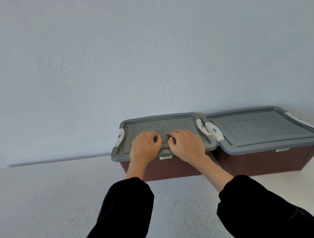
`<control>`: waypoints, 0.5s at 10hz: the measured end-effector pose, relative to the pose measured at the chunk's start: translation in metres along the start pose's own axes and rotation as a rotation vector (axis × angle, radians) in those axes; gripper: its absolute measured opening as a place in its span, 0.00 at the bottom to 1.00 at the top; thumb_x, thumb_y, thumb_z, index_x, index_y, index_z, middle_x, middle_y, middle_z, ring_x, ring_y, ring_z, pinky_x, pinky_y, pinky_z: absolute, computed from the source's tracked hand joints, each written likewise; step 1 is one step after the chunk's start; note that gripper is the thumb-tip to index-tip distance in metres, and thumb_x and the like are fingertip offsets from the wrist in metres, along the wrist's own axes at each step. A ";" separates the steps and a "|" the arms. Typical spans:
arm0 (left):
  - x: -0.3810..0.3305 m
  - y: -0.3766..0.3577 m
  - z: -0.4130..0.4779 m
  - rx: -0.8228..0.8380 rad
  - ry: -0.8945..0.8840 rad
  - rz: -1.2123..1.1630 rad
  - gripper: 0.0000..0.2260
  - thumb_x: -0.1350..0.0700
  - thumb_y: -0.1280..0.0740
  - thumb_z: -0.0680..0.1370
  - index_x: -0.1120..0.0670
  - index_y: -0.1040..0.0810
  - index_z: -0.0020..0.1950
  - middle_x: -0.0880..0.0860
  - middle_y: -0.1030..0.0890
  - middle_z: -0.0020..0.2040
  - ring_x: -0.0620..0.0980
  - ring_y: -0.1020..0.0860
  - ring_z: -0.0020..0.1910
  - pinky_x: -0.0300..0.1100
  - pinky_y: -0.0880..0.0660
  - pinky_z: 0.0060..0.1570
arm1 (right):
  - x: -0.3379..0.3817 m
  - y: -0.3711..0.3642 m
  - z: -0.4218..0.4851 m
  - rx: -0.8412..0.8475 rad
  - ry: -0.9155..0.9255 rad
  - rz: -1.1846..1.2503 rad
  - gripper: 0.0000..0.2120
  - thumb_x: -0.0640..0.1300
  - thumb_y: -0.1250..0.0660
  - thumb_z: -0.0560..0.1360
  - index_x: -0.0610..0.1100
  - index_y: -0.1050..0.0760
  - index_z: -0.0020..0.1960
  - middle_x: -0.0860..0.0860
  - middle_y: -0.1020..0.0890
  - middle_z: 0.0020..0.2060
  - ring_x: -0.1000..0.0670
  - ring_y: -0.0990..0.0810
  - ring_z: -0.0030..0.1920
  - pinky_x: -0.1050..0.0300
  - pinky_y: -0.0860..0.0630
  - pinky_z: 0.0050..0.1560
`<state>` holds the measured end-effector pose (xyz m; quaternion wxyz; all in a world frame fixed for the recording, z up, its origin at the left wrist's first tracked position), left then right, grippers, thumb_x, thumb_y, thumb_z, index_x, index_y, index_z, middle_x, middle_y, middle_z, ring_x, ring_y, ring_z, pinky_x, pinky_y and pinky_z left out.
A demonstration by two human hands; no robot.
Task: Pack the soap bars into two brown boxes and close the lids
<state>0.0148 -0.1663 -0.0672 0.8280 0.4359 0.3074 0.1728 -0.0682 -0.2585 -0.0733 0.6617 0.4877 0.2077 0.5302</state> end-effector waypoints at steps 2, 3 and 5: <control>-0.006 -0.002 -0.011 0.089 0.024 0.012 0.16 0.53 0.46 0.81 0.52 0.25 0.64 0.51 0.24 0.65 0.53 0.24 0.60 0.46 0.27 0.54 | -0.002 -0.002 -0.012 0.041 -0.020 -0.003 0.19 0.48 0.48 0.79 0.47 0.28 0.66 0.50 0.25 0.65 0.48 0.30 0.66 0.53 0.31 0.62; -0.011 -0.001 -0.029 0.107 -0.006 0.054 0.16 0.53 0.47 0.82 0.53 0.28 0.67 0.51 0.27 0.68 0.51 0.29 0.66 0.45 0.32 0.62 | 0.000 0.003 -0.036 0.001 -0.012 0.027 0.21 0.49 0.52 0.80 0.45 0.30 0.67 0.47 0.27 0.66 0.46 0.31 0.67 0.50 0.38 0.69; -0.016 0.022 -0.134 -0.105 -0.065 -0.257 0.17 0.52 0.39 0.79 0.45 0.31 0.68 0.46 0.30 0.69 0.44 0.37 0.72 0.42 0.40 0.70 | -0.001 0.023 -0.160 -0.125 0.026 0.260 0.27 0.50 0.41 0.75 0.54 0.42 0.73 0.52 0.35 0.71 0.49 0.38 0.72 0.56 0.35 0.69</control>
Point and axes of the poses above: each hand's wrist, its own z-axis towards the middle knuckle, its own y-axis out of the back of the hand, x = y × z, the point moved 7 cm from there along z, towards the middle knuckle
